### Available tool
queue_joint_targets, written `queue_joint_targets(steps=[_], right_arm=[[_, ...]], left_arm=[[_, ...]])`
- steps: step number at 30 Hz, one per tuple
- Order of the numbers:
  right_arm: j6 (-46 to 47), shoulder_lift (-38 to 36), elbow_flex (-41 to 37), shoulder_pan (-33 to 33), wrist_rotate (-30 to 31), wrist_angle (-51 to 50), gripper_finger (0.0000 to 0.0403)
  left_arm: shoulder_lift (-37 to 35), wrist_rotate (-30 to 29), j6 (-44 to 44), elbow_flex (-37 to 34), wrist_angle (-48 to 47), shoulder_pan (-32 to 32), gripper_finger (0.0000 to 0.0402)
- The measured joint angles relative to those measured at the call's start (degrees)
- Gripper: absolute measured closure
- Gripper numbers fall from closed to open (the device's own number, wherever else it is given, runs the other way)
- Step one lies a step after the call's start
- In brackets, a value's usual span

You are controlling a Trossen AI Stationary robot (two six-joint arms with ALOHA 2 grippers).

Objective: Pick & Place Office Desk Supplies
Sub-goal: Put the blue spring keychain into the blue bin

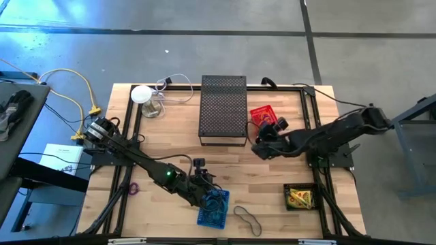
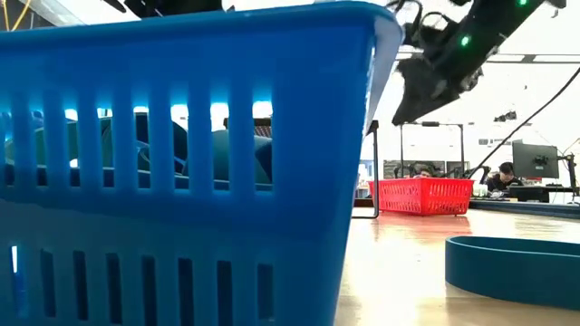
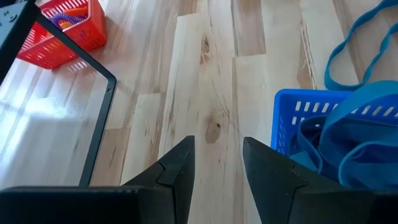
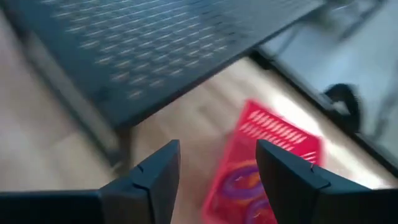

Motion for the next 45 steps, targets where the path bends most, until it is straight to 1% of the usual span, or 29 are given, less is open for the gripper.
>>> queue_joint_targets(steps=[2,4,8,10,12,14,16,18,20,23,25,29,31,36,41,45], right_arm=[[-1.2,-2.4,0.8,1.1,-5.9,-0.1,0.0203],[-1.6,-4.7,1.2,2.3,-13.6,2.1,0.0202],[-1.1,-6.2,1.1,5.0,-35.0,4.5,0.0202],[0.5,-5.4,1.1,7.2,-43.0,5.9,0.0203],[0.7,-3.7,1.1,10.5,-47.4,8.7,0.0203],[0.7,-1.0,1.1,14.4,-49.3,10.9,0.0204],[0.9,2.0,1.0,18.3,-49.3,14.0,0.0204],[0.5,5.2,1.0,21.7,-46.8,19.2,0.0204],[-1.8,8.9,1.0,24.7,-41.2,24.5,0.0204],[-6.3,14.9,1.0,28.1,-30.7,33.2,0.0204],[-8.3,19.1,1.0,29.5,-26.6,38.5,0.0204],[-7.5,26.0,1.0,30.6,-25.5,47.3,0.0204],[-7.0,28.5,1.0,31.1,-24.8,49.2,0.0204],[-4.3,32.1,1.0,31.9,-19.4,50.6,0.0204],[0.8,36.1,1.1,31.9,-18.1,51.6,0.0204],[2.0,38.2,1.2,32.0,-15.9,53.4,0.0205]], left_arm=[[0.0,0.6,-0.7,-0.3,-0.1,0.0,0.0273],[0.0,2.2,-1.2,-0.5,-0.7,0.0,0.0273],[0.0,6.0,-2.4,-0.5,-0.9,-0.2,0.0273],[0.0,7.3,-2.6,-0.5,-1.0,-0.7,0.0273],[0.0,7.5,-2.7,-0.5,-1.0,-1.8,0.0273],[0.0,7.1,-2.6,-0.5,-1.1,-3.3,0.0273],[0.0,5.4,-2.6,-0.5,-1.0,-5.0,0.0273],[0.0,3.6,-2.3,-0.5,-0.6,-6.6,0.0273],[0.0,2.0,-1.9,-0.5,0.4,-7.8,0.0273],[0.0,1.6,0.6,-0.5,3.6,-8.6,0.0273],[0.0,1.8,1.9,-0.5,6.6,-8.7,0.0273],[0.0,3.7,2.4,-0.5,10.4,-8.4,0.0273],[0.0,4.7,2.3,-0.5,11.1,-8.2,0.0273],[0.0,7.1,1.6,-0.5,12.4,-7.4,0.0273],[0.0,7.4,1.8,-0.5,12.8,-7.4,0.0273],[0.0,7.4,3.7,-0.5,12.9,-7.4,0.0273]])
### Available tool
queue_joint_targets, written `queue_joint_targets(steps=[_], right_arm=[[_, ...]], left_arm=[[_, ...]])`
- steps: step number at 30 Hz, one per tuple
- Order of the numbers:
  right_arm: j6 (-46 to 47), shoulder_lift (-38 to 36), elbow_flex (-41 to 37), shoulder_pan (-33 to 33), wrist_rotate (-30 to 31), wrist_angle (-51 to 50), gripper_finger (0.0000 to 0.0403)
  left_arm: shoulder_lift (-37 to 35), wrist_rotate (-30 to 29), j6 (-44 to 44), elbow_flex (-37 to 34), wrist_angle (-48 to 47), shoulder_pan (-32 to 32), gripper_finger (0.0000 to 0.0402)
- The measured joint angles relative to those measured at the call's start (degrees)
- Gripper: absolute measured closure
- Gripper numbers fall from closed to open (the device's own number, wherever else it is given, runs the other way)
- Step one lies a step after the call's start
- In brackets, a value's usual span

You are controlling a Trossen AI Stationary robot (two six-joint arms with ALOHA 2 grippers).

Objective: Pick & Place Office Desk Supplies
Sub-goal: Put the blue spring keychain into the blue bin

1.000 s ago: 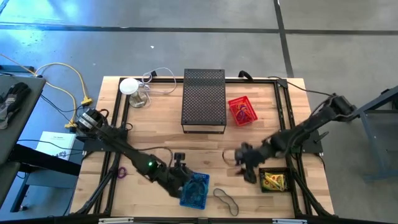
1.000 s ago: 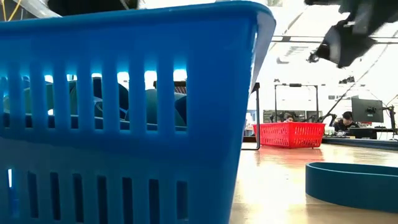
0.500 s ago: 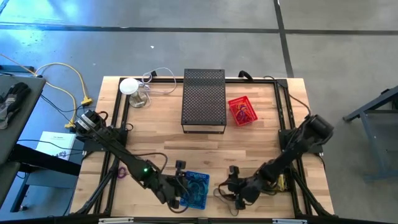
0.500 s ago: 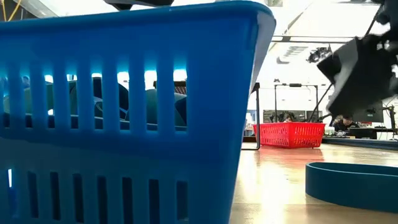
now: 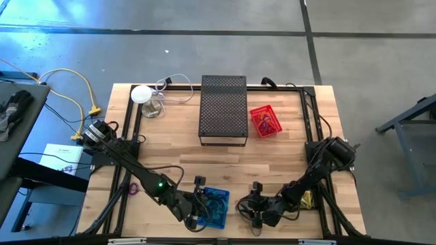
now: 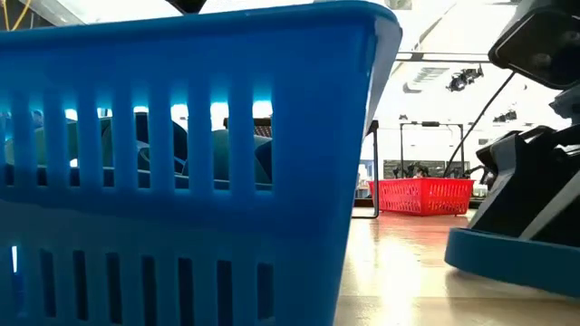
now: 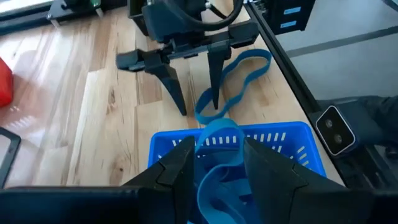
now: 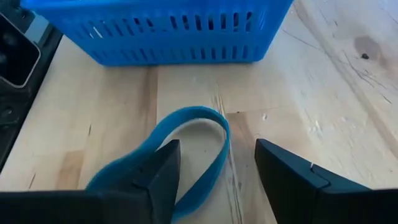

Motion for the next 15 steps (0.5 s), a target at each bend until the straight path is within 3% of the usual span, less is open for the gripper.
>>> queue_joint_targets(steps=[5,11,15], right_arm=[[-1.2,0.1,0.0,-0.1,0.2,0.1,0.0245],[-5.1,0.1,0.0,-0.2,0.0,0.2,0.0375],[-8.9,-0.6,-0.1,-0.2,-0.5,1.4,0.0398]], left_arm=[[0.0,0.1,1.3,0.0,0.1,0.4,0.0273],[0.0,0.0,1.7,0.0,0.1,0.7,0.0273],[0.4,0.0,1.7,0.0,-0.1,0.7,0.0273]])
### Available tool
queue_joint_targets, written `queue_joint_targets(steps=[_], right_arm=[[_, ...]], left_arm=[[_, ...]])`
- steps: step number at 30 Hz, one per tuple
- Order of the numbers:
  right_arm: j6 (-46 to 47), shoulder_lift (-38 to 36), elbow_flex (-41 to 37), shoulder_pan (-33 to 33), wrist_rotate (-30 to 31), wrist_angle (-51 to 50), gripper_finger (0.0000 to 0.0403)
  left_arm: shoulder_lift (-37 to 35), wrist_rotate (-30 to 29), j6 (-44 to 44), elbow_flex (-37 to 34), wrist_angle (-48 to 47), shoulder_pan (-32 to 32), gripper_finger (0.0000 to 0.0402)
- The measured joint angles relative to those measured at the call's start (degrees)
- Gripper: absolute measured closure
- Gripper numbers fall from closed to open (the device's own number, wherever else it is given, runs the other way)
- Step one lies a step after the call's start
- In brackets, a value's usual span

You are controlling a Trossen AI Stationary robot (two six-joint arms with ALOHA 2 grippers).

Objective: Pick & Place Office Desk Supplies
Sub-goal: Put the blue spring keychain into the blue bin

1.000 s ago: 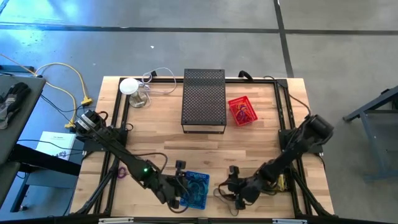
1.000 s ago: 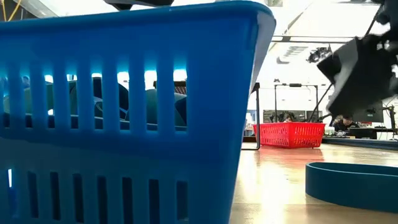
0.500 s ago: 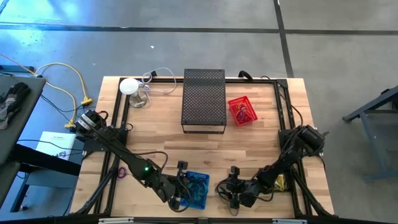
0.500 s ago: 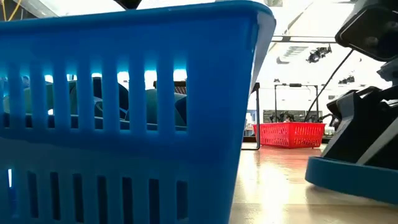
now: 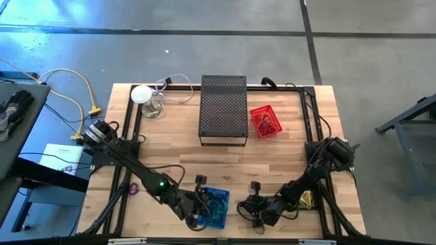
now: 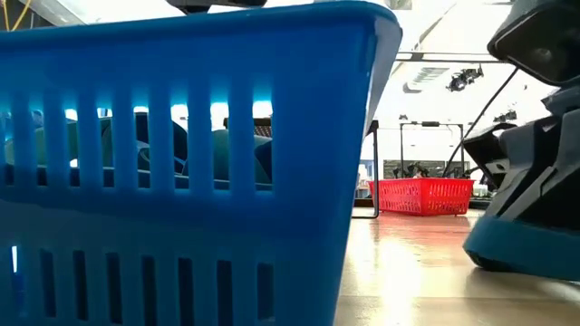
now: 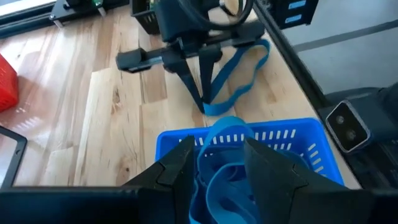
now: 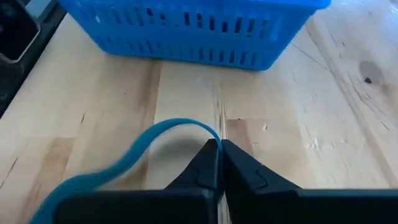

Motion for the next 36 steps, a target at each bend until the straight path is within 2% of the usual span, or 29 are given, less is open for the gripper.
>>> queue_joint_targets(steps=[6,12,17,21,26,30,33,36], right_arm=[[-12.9,-7.2,3.2,0.1,0.0,-0.4,0.0400],[-27.4,-13.8,6.4,-0.1,-0.5,-1.4,0.0400],[-34.9,-15.1,10.1,-1.8,-7.1,-1.6,0.0400],[-37.3,-15.2,13.2,-3.7,-13.7,-0.8,0.0400],[-36.2,-15.2,16.9,-5.7,-17.9,-0.9,0.0400],[-33.1,-12.5,20.4,-7.1,-18.0,-0.2,0.0400],[-32.8,-8.2,22.9,-7.3,-17.9,-0.4,0.0400],[-32.9,-4.4,25.0,-7.3,-13.8,2.9,0.0400]], left_arm=[[0.3,-0.5,0.4,0.0,-0.1,0.0,0.0273],[0.4,-0.5,5.2,0.0,0.1,-0.2,0.0273],[0.4,-3.3,10.6,0.0,0.2,-2.2,0.0273],[0.3,-12.6,13.9,0.0,0.0,-3.9,0.0273],[0.3,-25.6,16.3,0.0,-0.3,-5.7,0.0273],[0.2,-34.0,16.3,0.0,-0.3,-6.9,0.0273],[0.2,-38.1,16.7,0.0,-0.6,-8.2,0.0273],[0.2,-40.3,18.7,0.0,-0.9,-10.5,0.0273]])
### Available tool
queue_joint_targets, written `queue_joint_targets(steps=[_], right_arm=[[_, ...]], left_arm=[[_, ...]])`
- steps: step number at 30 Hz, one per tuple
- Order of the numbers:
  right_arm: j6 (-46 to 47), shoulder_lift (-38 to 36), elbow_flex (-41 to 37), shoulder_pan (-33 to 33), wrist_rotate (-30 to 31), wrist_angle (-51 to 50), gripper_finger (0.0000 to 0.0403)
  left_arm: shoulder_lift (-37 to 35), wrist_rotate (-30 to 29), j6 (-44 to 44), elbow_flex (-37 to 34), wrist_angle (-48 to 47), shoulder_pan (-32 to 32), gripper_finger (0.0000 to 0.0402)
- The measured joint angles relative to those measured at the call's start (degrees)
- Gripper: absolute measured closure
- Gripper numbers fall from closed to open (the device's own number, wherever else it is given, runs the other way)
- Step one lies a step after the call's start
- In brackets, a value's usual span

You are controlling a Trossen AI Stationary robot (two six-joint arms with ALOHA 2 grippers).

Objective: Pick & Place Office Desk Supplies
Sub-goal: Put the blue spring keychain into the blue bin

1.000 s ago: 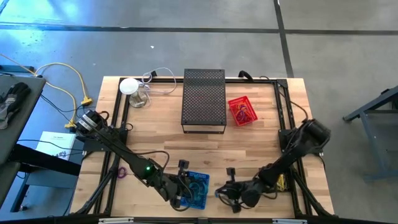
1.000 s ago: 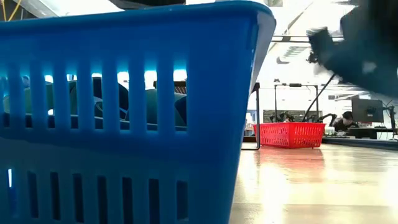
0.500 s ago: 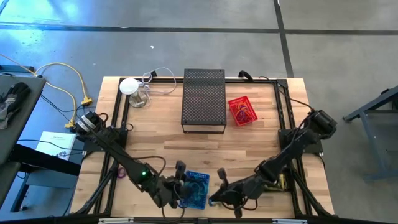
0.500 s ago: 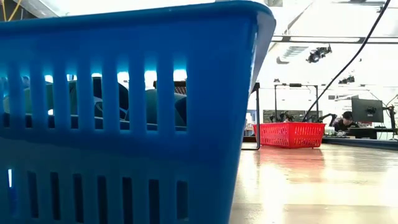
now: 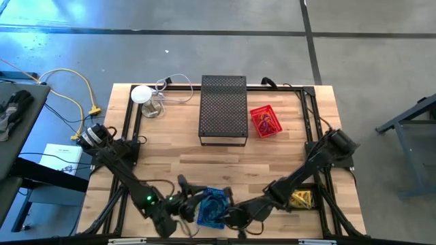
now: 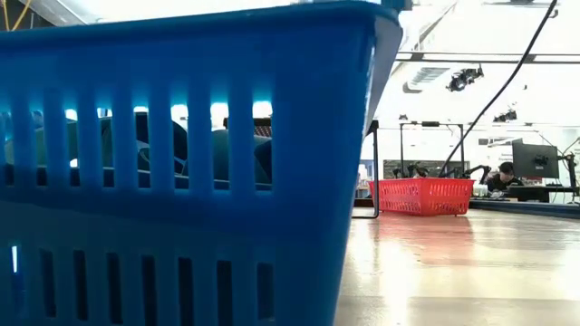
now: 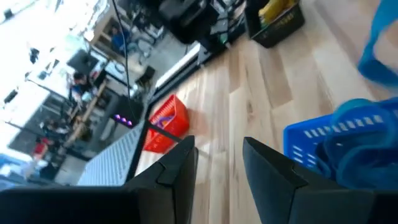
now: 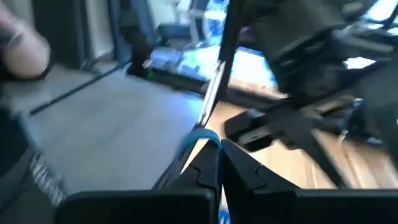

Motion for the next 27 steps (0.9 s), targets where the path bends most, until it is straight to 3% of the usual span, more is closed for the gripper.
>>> queue_joint_targets(steps=[7,12,18,27], right_arm=[[6.4,5.5,2.7,-1.6,4.6,4.5,0.0400],[16.5,7.1,2.7,-3.5,10.7,2.1,0.0400],[30.7,7.2,2.7,-3.7,14.5,-9.6,0.0400],[46.5,7.2,2.7,-3.6,9.4,-20.9,0.0400]], left_arm=[[0.0,-6.8,-0.4,0.0,-2.3,-6.4,0.0273],[0.0,-0.9,-5.4,0.0,-5.6,-10.1,0.0273],[0.0,5.7,-10.7,0.0,-9.5,-11.9,0.0273],[0.0,7.5,-13.3,0.0,-10.0,-13.4,0.0273]])
